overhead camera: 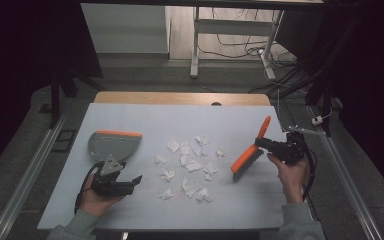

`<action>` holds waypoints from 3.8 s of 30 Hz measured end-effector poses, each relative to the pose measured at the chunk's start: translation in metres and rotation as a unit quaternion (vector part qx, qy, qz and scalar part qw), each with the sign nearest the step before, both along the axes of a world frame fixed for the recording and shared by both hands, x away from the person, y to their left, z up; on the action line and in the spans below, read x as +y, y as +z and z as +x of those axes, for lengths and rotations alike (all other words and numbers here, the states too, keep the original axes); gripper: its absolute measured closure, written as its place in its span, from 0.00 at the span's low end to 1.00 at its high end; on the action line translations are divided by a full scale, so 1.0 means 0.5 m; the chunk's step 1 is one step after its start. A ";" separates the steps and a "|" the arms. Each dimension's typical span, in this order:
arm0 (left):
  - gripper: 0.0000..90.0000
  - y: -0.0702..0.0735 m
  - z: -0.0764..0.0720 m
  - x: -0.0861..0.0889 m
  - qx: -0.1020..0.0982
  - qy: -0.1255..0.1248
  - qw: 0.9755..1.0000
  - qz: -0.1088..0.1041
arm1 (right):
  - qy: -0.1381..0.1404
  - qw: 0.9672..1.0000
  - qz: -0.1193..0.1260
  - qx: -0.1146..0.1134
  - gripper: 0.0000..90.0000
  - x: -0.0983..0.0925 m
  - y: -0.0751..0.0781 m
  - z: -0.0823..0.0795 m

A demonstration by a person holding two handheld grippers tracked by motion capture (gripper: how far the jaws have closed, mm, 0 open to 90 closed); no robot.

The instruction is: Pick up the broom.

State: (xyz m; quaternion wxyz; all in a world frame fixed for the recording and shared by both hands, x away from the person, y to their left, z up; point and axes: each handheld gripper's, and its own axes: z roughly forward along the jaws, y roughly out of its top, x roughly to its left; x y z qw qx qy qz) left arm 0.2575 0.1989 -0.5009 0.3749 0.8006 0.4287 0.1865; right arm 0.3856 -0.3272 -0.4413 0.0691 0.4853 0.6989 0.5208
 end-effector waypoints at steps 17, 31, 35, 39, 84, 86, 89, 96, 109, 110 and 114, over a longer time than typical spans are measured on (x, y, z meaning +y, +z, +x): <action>0.27 0.013 0.016 -0.058 -0.019 -0.030 0.999 0.008 | 0.020 0.997 0.044 -0.066 0.78 0.037 0.034 -0.019; 0.29 0.043 0.039 -0.158 -0.042 -0.083 0.996 -0.007 | 0.056 0.994 0.065 -0.063 0.78 0.100 0.026 -0.018; 0.29 0.044 0.052 -0.188 -0.040 -0.095 0.995 -0.007 | 0.057 0.994 0.066 -0.061 0.78 0.112 0.023 -0.019; 0.29 0.047 0.061 -0.215 -0.039 -0.107 0.993 -0.017 | 0.060 0.993 0.076 -0.065 0.78 0.124 0.020 -0.021; 0.87 0.035 0.109 -0.297 -0.046 -0.146 0.987 -0.046 | 0.090 0.988 0.127 -0.017 0.77 0.231 -0.006 -0.035; 0.87 0.039 0.109 -0.290 -0.047 -0.152 0.986 -0.045 | 0.094 0.988 0.122 -0.022 0.75 0.233 -0.002 -0.037; 0.88 0.053 0.113 -0.268 -0.041 -0.155 0.986 -0.047 | 0.099 0.989 0.104 -0.033 0.52 0.236 0.009 -0.038; 0.88 0.072 0.116 -0.221 -0.037 -0.165 0.984 -0.050 | 0.145 0.987 -0.006 -0.073 0.37 0.231 0.039 -0.055; 0.88 0.088 0.122 -0.187 0.009 -0.216 0.976 0.005 | 0.177 0.975 -0.096 -0.089 0.36 0.191 0.048 -0.076; 0.88 0.088 0.121 -0.189 0.010 -0.218 0.976 0.011 | 0.176 0.974 -0.105 -0.091 0.35 0.189 0.050 -0.080; 0.88 0.086 0.120 -0.192 0.024 -0.236 0.971 0.030 | 0.181 0.971 -0.122 -0.101 0.34 0.185 0.059 -0.087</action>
